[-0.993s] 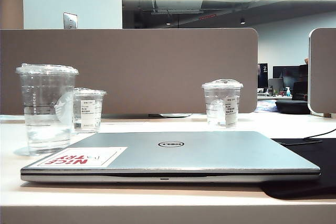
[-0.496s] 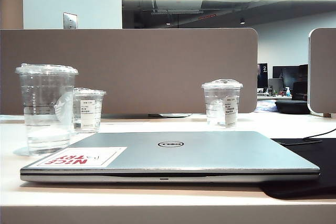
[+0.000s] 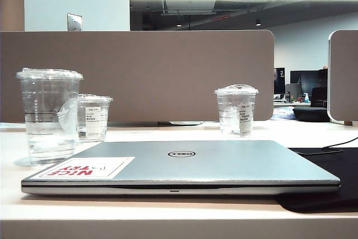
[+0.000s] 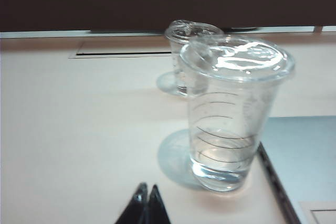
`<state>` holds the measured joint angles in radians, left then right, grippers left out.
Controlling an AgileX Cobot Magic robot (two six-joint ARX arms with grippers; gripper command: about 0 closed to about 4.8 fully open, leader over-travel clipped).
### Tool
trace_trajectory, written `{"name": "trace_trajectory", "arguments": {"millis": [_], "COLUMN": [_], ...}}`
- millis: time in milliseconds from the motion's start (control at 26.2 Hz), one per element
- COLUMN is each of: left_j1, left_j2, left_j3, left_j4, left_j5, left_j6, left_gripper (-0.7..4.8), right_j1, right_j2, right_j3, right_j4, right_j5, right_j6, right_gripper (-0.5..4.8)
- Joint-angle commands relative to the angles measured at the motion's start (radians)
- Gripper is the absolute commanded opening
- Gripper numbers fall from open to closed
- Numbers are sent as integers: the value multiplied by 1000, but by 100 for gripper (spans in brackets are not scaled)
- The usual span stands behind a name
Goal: Pick up the coffee cup on the middle and place it on the left side of the laptop.
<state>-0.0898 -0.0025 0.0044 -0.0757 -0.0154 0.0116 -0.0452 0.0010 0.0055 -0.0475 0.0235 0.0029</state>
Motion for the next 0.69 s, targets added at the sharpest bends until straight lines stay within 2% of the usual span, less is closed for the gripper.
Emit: {"name": "trace_trajectory", "arguments": {"millis": [38,306,496,687], "left_j1": [35,70,70,69], "left_j2": [3,4,4,4], "left_j3": [3,3,3,3], "left_j4": [9,87,85,84], "left_j5": [-7,-2,44,45], "left_j6": [13,-20,-19,-19], "left_gripper": [-5,-5,-5,-5], "right_j1": [1,1,1,1], "right_j2": [-2,-2,-2,-2], "right_j3": [-4,-4,-4,-4], "right_j4": [14,14,14,14], "right_j5": [0,0,0,0], "right_j6": [0,0,0,0], "right_gripper": [-5,-5,-5,-5]}}
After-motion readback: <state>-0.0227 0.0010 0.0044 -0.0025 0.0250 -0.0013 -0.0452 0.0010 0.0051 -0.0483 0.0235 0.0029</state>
